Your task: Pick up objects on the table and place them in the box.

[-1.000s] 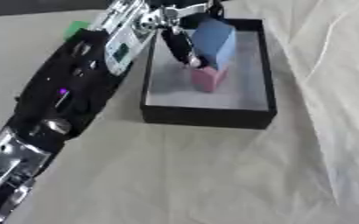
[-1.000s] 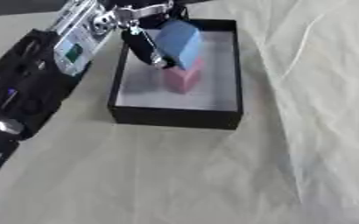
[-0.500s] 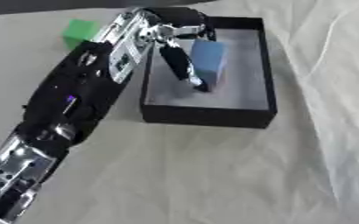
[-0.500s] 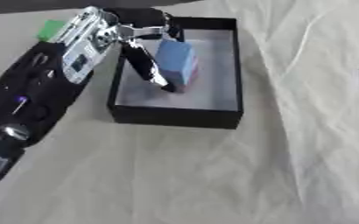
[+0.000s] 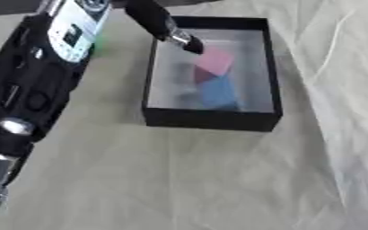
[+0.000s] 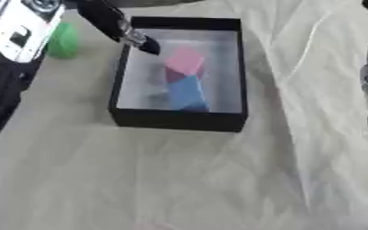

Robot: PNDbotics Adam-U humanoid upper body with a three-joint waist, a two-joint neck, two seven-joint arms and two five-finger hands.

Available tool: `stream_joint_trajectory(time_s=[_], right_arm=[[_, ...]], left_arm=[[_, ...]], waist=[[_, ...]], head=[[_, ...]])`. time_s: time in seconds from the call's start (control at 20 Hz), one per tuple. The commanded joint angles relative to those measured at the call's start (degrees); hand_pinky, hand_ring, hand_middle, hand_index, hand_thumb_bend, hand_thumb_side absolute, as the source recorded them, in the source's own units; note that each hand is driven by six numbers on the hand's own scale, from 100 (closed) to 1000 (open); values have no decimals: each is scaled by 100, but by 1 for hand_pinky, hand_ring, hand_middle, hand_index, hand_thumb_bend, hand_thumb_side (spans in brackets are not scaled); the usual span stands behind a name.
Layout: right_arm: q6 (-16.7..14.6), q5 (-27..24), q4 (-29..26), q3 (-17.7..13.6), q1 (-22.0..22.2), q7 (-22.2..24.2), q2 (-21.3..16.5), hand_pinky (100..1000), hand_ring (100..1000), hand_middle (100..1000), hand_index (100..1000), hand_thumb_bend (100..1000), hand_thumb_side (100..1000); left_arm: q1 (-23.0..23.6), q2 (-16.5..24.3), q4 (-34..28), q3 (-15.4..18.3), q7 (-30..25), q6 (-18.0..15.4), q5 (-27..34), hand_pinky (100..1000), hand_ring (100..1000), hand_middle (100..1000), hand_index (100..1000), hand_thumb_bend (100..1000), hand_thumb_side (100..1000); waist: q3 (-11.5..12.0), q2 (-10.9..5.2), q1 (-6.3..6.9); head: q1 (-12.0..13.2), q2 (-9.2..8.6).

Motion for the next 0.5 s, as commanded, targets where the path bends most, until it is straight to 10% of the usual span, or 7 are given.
stream_joint_trajectory(time_s=[0.05,0.5], right_arm=[[-16,3,-126,-74,-22,-34,-224,923,818,858,878,100,921],[-48,27,-150,-139,149,-92,-344,923,818,858,878,100,917]], left_arm=[[-124,384,-428,207,103,237,370,857,805,779,914,660,557],[53,1725,-374,494,475,817,409,855,818,811,870,585,466]], waist=[[37,-70,23],[186,-84,16]], head=[[-72,-11],[-213,-11]])
